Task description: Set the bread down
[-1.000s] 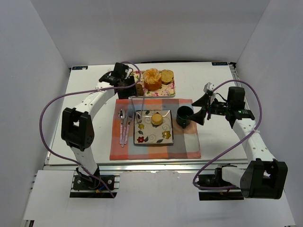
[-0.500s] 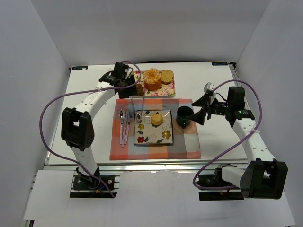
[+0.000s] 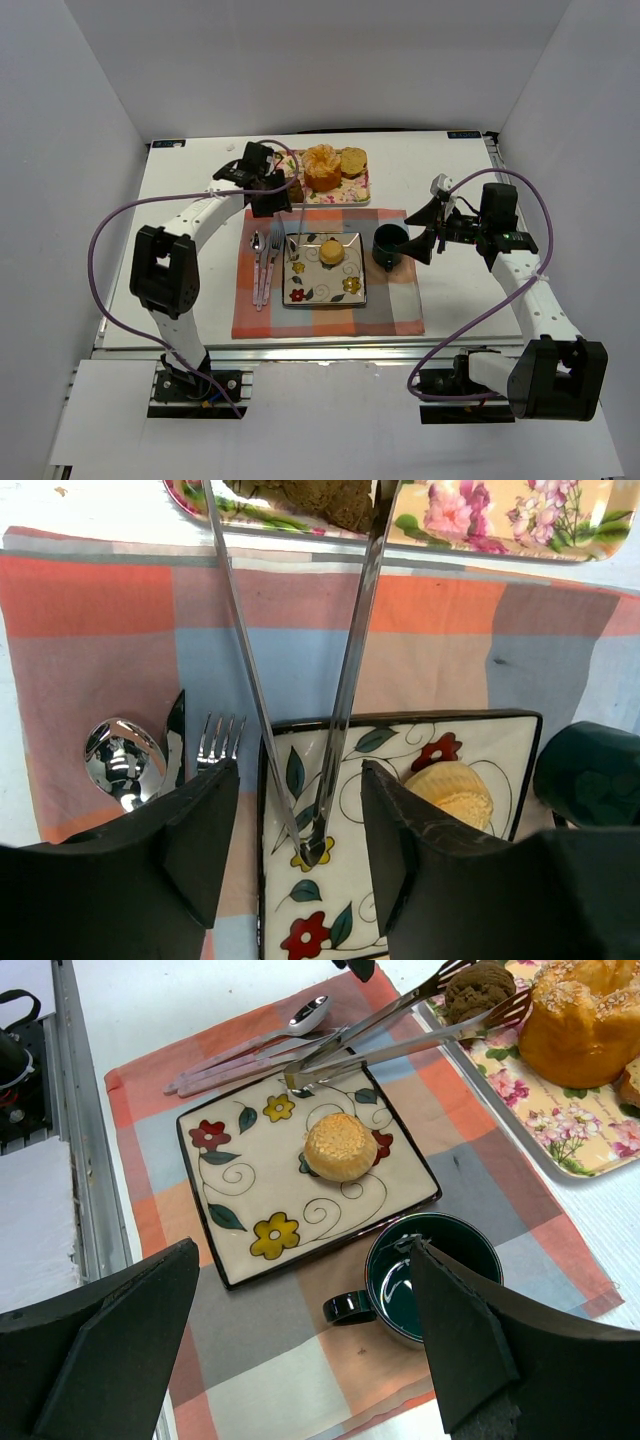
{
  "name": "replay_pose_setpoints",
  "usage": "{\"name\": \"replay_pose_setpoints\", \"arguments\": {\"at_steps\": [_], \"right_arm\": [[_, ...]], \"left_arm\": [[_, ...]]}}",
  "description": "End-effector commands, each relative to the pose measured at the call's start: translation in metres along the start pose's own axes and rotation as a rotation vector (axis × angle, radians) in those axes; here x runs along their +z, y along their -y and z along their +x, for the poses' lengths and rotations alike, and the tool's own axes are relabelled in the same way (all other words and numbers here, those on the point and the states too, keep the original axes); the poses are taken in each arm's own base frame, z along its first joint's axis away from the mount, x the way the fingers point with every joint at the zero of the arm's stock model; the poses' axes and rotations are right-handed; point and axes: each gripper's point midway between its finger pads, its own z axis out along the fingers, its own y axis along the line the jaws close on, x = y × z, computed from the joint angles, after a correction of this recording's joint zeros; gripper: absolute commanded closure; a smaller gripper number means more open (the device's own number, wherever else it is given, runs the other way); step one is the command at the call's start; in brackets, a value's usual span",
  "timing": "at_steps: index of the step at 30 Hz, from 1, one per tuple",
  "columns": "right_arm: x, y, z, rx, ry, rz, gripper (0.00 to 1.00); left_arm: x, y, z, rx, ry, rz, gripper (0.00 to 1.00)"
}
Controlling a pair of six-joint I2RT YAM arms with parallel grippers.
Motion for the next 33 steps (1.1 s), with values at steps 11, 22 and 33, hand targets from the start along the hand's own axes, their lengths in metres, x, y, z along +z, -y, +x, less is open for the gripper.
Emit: {"name": "replay_pose_setpoints", "arguments": {"at_steps": [11,22,33], "right_arm": [[-0.001,-0.005,-0.003,-0.025,0.025,-0.021,0.11],[-0.001,-0.004,-0.004,-0.032,0.026,-0.017,0.11],[0.000,-0.004,-0.003,-0.027,0.023,-0.015,0.11]], "left_arm": [[0.046,-0.011,0.010,0.024,-0.015,-0.072,0.47],[0.064,-0.017,0.020,0.050,-0.055,-0.104,0.56],[0.061,-0.011,0.021,0.053,-0.065,-0.073,0.85]]}}
